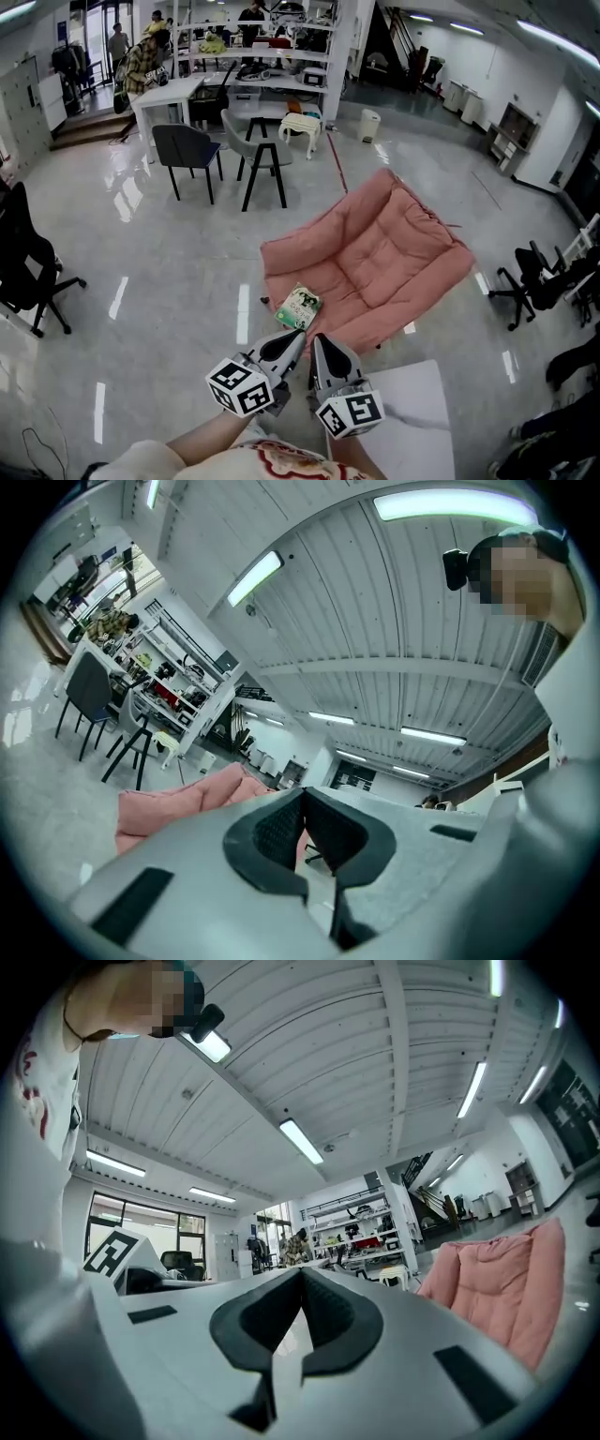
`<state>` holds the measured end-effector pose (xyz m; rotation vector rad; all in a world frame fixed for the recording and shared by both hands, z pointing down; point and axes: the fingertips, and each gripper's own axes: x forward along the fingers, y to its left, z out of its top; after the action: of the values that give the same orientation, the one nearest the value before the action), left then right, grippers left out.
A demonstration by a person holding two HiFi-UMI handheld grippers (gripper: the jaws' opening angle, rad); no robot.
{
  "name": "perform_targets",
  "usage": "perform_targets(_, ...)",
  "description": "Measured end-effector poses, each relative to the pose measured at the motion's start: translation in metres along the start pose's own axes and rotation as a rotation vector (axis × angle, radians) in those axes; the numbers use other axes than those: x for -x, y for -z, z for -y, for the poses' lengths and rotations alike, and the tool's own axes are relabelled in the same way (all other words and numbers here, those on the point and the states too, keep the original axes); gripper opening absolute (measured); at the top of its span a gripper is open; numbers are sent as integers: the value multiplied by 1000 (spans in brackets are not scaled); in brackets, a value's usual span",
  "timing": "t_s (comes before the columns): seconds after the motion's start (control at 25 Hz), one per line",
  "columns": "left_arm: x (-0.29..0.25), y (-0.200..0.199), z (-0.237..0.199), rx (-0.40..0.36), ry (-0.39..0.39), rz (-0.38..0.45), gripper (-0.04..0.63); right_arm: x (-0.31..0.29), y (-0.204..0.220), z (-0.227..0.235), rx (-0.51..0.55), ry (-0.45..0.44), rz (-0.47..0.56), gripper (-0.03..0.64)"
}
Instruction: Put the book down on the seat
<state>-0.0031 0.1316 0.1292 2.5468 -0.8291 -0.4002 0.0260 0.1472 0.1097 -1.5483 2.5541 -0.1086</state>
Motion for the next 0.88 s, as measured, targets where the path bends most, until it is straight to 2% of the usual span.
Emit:
perform_targets(0.44,59,5,17,-1,-20,26,5,23,9,-48,0,-33,-7,0)
perform_targets(0.88,157,5,40,11,-27,24,5,67,20,-132,-2,-4,-2,0)
